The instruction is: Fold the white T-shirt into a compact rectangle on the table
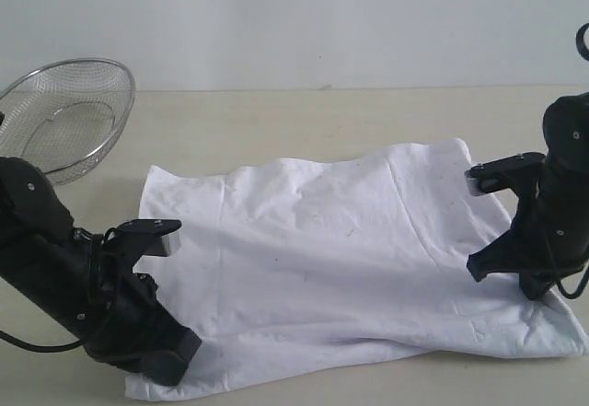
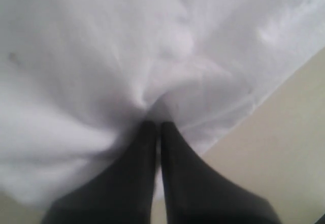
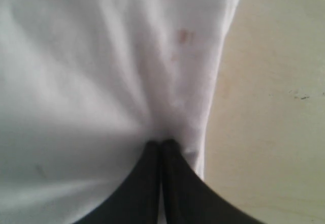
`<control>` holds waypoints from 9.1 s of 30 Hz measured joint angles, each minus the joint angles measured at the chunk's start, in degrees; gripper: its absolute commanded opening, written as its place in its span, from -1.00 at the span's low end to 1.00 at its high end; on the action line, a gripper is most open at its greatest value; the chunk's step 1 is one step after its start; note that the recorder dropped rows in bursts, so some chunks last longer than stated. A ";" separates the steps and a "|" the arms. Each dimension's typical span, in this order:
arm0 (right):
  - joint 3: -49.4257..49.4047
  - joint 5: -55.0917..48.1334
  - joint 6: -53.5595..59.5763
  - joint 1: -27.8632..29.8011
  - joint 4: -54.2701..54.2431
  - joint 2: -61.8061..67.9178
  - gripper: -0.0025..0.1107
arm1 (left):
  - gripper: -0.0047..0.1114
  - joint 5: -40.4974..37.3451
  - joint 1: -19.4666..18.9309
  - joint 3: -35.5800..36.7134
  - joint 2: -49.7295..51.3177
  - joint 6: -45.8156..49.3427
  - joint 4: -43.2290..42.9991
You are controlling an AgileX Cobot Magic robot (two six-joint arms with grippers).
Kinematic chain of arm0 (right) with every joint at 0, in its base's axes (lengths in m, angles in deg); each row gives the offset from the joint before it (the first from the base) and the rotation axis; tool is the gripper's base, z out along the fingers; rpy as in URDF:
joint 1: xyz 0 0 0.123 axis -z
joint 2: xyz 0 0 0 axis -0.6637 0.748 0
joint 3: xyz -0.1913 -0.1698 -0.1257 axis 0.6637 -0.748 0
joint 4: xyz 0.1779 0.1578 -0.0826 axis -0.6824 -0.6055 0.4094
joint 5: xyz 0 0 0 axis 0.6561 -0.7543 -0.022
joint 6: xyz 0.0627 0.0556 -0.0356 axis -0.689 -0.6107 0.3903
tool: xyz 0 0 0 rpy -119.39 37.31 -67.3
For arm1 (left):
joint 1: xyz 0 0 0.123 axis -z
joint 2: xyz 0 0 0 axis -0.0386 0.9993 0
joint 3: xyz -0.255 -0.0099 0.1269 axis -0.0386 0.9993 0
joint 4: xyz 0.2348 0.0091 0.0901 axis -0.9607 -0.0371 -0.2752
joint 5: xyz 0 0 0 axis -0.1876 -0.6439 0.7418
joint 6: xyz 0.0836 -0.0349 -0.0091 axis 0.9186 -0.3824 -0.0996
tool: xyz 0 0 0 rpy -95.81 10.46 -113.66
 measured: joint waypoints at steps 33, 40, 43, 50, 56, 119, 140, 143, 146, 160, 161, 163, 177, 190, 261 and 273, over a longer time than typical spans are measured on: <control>12.54 -4.19 24.60 4.81 -21.02 1.43 -0.96 | -0.84 1.44 0.27 0.02 -0.20 -3.89 -3.87; 12.45 1.09 25.12 1.86 -22.33 6.81 -0.96 | -0.84 1.54 0.27 0.02 -0.31 -3.89 -4.26; 12.66 1.60 25.21 1.90 -22.47 7.43 -0.96 | -0.84 1.54 0.27 0.02 -0.31 -3.89 -4.36; 15.68 4.78 20.72 2.10 -19.68 9.48 -0.96 | -0.84 1.68 0.27 0.24 -0.31 -3.96 -4.59; 22.51 5.79 17.91 5.45 -17.39 12.85 -0.96 | -0.84 2.36 0.27 0.94 -0.66 -4.60 -4.59; -7.62 2.87 30.94 12.15 -44.16 -6.92 -0.29 | -0.84 -3.99 -6.75 -5.92 4.61 11.78 3.47; -7.62 3.55 36.41 12.15 -46.56 -6.38 -0.88 | -0.84 -4.11 -6.75 -6.02 5.19 9.22 3.00; -7.62 2.75 39.69 12.15 -48.17 -4.75 -0.96 | -0.84 -4.11 -6.75 -6.02 5.19 9.22 3.00; -7.62 2.95 42.20 12.15 -49.64 -4.39 -0.96 | -0.84 -4.11 -6.75 -6.02 5.19 9.22 3.00; 3.25 1.20 40.74 12.15 -48.63 -4.27 -0.96 | -0.84 -4.11 -6.75 -6.02 5.19 8.98 2.64; 3.37 0.08 40.16 12.15 -47.72 -4.27 -0.96 | -0.84 -4.11 -6.75 -6.02 5.19 8.94 2.61; 3.37 -2.05 38.88 12.15 -45.96 -4.27 -0.95 | -0.84 -4.11 -6.75 -6.12 5.19 8.49 2.13; 3.13 -10.55 28.77 12.15 -38.26 -4.09 -0.10 | -0.84 -4.21 -6.67 -6.23 5.19 6.70 1.05; 1.79 -8.04 31.50 12.15 -43.07 -0.66 -0.31 | -0.84 -4.21 -6.67 -6.23 5.19 6.59 1.05; 3.54 2.49 29.94 3.27 -34.29 -8.57 -0.96 | -0.84 -5.24 -6.67 -6.41 5.19 2.58 -3.06; 4.09 1.90 19.97 1.90 -24.48 -0.16 -0.96 | -0.84 -5.46 -6.67 -6.55 5.19 2.50 -3.54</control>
